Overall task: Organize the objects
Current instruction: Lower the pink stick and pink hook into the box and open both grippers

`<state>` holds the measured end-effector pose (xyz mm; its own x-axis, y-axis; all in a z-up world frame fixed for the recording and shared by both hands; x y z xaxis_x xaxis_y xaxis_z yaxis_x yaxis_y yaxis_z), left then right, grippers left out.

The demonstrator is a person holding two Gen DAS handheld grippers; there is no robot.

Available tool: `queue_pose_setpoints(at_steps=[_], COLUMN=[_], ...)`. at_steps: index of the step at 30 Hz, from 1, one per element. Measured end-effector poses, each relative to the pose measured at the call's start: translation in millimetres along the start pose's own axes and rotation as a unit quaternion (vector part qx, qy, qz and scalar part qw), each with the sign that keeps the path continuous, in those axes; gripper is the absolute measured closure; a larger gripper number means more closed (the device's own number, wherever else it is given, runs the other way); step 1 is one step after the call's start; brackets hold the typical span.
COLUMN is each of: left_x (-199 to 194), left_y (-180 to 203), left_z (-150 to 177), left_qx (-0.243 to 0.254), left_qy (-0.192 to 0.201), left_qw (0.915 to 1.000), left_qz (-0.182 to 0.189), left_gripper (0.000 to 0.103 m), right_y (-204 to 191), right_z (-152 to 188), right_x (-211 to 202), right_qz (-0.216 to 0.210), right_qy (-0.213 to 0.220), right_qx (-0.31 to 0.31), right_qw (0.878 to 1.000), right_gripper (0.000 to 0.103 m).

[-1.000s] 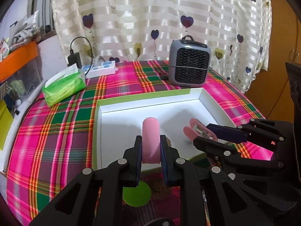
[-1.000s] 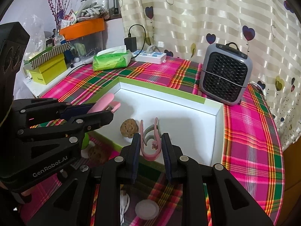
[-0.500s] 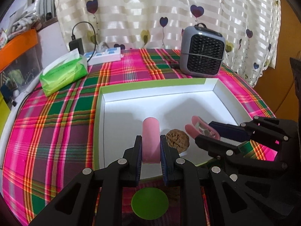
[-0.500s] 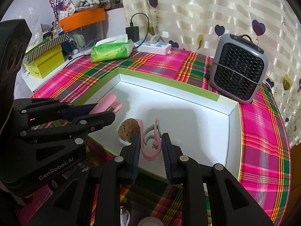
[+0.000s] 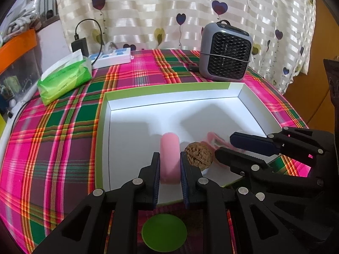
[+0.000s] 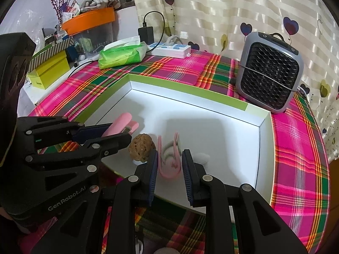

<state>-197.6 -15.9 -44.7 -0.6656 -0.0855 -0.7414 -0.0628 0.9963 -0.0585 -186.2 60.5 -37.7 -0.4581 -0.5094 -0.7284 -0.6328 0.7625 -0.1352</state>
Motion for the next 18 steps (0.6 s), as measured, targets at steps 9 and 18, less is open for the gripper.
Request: queue_pose_setpoints(at_steps=[9, 18], left_x=[-5, -27], left_y=[0, -2], left_z=[0, -1], left_qx=[-0.005, -0.016], left_qy=[0.005, 0.022], left_qw=[0.9999, 0.9996], left_qz=[0.010, 0.005], left_gripper=[0.081, 0.081], right_y=[-1, -8], right_z=[1, 3], right_x=[-5, -25], right_qz=[-0.003, -0.003], right_qy=[0.008, 0.022], right_qx=[0.001, -0.004], right_qw=[1.000, 1.000], right_gripper=[0.074, 0.072])
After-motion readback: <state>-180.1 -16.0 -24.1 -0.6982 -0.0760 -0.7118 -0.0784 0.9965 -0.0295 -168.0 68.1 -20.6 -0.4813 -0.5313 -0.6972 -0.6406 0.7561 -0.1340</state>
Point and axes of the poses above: each gripper's, at about its wrist camera, not at the fingertips, and x roughly the way its jaws point, y to its right, z to its underside, the point moved 8 cm from there along x, roughly the way its jaws point, and after that the axes turned 10 degrees about -z, right-handed, at the moved point
